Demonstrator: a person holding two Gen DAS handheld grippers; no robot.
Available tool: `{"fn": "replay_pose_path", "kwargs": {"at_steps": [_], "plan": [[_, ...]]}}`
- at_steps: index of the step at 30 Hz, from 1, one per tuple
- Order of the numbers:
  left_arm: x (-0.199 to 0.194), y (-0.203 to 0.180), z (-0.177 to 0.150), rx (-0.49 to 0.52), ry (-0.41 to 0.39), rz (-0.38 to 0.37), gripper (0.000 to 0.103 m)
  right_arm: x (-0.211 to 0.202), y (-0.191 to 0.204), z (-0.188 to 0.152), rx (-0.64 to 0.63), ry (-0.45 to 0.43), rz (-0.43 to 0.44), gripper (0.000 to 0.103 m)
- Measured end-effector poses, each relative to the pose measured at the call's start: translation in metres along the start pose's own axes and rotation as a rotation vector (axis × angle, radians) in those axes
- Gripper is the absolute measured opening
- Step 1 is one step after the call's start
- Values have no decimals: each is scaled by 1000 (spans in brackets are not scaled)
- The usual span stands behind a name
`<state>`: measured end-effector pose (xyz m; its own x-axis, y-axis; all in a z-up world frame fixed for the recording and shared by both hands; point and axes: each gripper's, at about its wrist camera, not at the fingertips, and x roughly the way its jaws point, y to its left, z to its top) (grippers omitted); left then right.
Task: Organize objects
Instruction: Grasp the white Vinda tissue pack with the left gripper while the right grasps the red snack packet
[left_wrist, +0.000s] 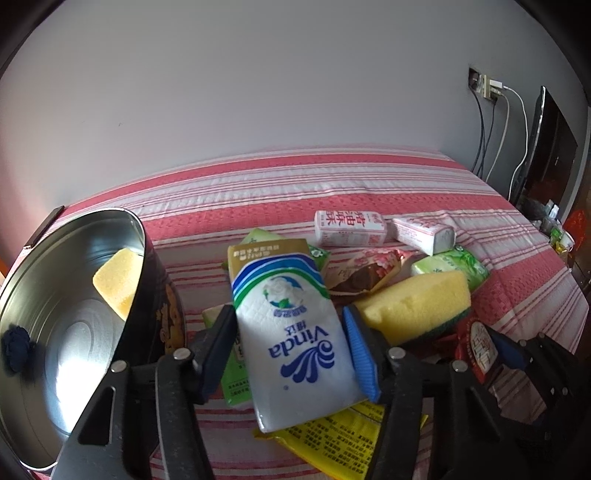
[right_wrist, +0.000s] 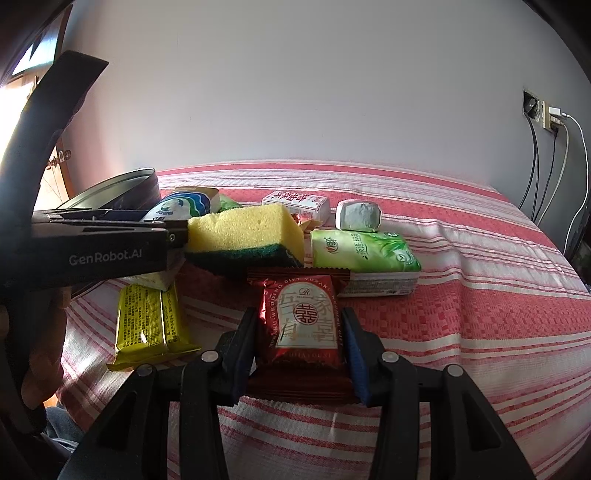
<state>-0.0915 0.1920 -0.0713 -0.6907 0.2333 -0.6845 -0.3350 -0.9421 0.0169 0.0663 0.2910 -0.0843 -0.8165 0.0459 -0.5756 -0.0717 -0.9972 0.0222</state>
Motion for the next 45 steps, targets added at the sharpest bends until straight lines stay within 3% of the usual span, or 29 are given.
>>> {"fn": "replay_pose_path", "kwargs": {"at_steps": [10, 28, 45], "plan": [[-16, -1, -1, 23, -71, 14, 56, -3, -1, 0, 11, -29, -1, 47], [-32, -1, -2, 30, -128, 22, 56, -6, -1, 0, 24, -58, 0, 47], [-71, 3, -1, 39, -231, 22, 56, -15, -3, 1, 34, -94, -18, 47]]}}
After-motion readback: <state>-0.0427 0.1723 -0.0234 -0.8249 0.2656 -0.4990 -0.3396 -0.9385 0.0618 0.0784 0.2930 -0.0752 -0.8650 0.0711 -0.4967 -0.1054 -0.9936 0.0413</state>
